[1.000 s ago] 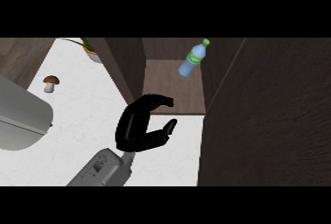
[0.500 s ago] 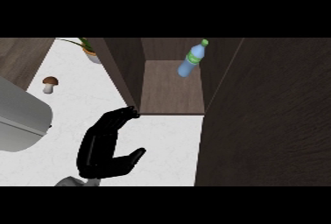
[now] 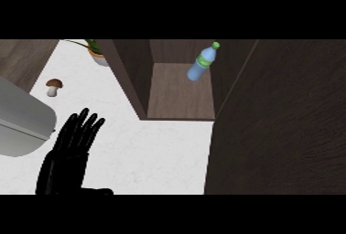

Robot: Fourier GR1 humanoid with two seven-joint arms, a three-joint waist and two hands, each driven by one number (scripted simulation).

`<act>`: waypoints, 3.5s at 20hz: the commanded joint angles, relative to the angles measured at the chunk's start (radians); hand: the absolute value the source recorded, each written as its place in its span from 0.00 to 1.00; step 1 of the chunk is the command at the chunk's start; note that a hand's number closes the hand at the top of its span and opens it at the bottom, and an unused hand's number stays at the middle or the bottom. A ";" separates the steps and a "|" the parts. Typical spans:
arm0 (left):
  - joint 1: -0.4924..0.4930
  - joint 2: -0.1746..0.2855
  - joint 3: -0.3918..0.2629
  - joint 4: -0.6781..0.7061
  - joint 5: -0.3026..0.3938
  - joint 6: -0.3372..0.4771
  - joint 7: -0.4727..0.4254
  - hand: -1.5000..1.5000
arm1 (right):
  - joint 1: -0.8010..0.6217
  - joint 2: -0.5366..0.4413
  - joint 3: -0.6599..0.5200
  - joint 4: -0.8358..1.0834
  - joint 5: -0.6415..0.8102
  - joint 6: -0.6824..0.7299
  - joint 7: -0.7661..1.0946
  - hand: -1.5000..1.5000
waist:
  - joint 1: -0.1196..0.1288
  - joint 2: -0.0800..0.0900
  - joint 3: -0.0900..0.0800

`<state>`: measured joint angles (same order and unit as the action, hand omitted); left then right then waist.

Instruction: Pick up the bottled water, place it into the cabinet and close the cabinet

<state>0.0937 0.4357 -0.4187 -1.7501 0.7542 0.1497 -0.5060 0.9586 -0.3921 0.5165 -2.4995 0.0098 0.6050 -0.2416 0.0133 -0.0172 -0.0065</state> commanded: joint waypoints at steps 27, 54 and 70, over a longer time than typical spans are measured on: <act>0.234 0.270 0.242 -0.110 0.202 -0.349 -0.006 0.00 | -0.314 0.027 0.316 -0.020 0.017 -0.088 0.277 1.00 | 0.162 0.042 -0.012; 0.206 0.339 0.307 -0.072 0.248 -0.413 0.031 0.00 | -0.628 -0.059 0.169 0.004 -0.018 -0.022 0.364 1.00 | 0.213 0.053 -0.025; 0.181 0.356 0.310 -0.076 0.258 -0.453 0.042 0.00 | -0.583 -0.009 0.163 0.075 -0.162 -0.033 0.342 1.00 | 0.265 0.102 -0.019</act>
<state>0.2797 0.7853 -0.1035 -1.8258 1.0125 -0.2914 -0.4713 0.3949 -0.4733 0.5822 -2.4567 -0.0845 0.6128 0.0364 0.2756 0.0778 -0.0279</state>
